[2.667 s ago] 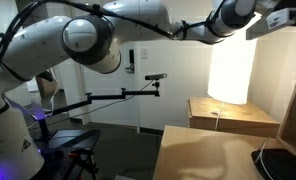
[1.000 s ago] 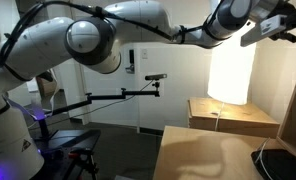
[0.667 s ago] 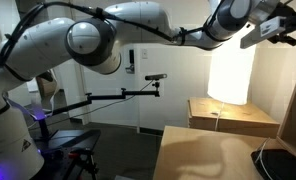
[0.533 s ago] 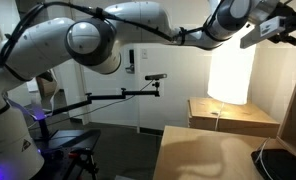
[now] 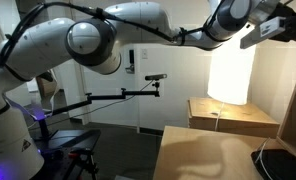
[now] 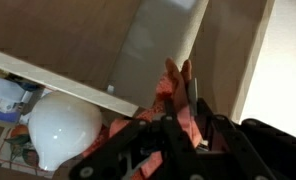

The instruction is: Move the tennis rack slightly to the right. Pick up the orange towel from the top compartment and put it on the table.

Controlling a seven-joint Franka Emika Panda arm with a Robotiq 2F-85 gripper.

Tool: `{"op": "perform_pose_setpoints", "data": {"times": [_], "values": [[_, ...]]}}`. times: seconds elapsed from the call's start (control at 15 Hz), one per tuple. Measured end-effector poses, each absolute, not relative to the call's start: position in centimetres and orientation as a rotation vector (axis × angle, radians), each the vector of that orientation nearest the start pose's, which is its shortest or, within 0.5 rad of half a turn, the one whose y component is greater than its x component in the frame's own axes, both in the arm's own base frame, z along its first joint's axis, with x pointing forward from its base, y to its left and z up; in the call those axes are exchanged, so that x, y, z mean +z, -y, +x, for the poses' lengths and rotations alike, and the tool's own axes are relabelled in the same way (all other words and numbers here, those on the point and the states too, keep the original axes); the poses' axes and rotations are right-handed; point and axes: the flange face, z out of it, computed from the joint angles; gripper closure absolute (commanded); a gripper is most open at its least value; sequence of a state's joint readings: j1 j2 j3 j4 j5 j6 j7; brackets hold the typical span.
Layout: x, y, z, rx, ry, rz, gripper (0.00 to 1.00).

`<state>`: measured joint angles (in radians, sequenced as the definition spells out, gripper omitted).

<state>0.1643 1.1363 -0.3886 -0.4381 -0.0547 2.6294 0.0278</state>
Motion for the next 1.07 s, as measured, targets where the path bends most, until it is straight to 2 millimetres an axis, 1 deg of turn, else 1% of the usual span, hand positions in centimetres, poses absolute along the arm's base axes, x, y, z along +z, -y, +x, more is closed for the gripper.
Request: {"op": "perform_pose_setpoints", "data": {"times": [0.13,0.27,0.53,0.73,1.07], "values": [[51.0,-6.0,83.7,-1.791,0.313,-2.965,1.00],[51.0,-6.0,83.7,-1.793,0.311,-2.963,0.96],[51.4,-5.5,83.7,-1.798,0.293,-2.951,0.96],[51.9,-4.2,83.6,-1.788,0.236,-2.923,0.96],[52.4,-1.3,83.6,-1.808,0.151,-2.871,0.96]]}}
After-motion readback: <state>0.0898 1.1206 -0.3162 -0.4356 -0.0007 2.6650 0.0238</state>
